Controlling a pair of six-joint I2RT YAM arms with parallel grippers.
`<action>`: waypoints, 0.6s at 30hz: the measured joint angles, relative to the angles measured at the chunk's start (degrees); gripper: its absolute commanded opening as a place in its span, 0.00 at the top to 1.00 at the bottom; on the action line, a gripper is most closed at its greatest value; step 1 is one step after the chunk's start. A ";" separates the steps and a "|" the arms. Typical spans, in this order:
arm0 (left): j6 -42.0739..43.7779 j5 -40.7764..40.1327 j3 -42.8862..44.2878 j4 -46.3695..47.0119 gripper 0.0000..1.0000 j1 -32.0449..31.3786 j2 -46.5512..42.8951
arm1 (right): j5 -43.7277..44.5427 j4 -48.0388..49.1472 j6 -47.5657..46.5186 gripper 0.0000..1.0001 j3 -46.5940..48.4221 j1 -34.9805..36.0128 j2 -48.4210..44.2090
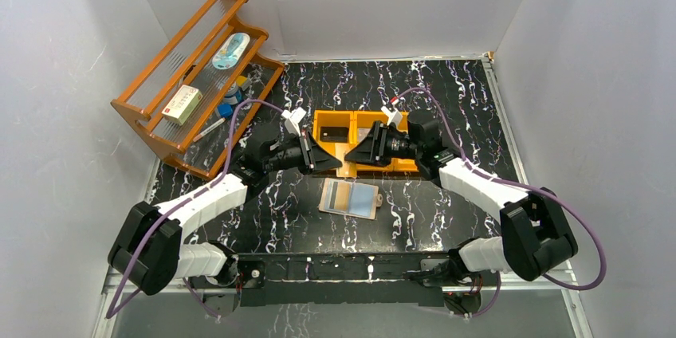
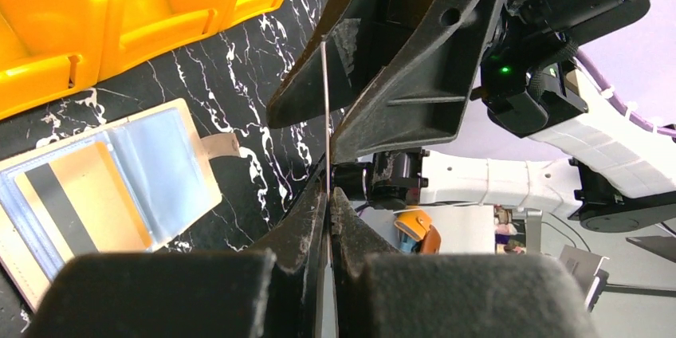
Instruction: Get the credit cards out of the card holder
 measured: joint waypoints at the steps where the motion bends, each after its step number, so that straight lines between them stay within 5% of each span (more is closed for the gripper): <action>1: -0.44 0.15 -0.31 0.72 1.00 0.00 0.02 | -0.50 0.17 0.33 0.51 0.00 0.00 0.39; 9: -1.55 1.51 -0.72 2.86 1.00 0.92 0.04 | -5.11 6.19 2.67 0.67 -1.31 -0.02 0.44; 18: -2.27 2.75 -1.25 4.39 1.00 1.55 0.04 | -8.09 11.34 5.46 0.73 -3.80 -0.70 0.37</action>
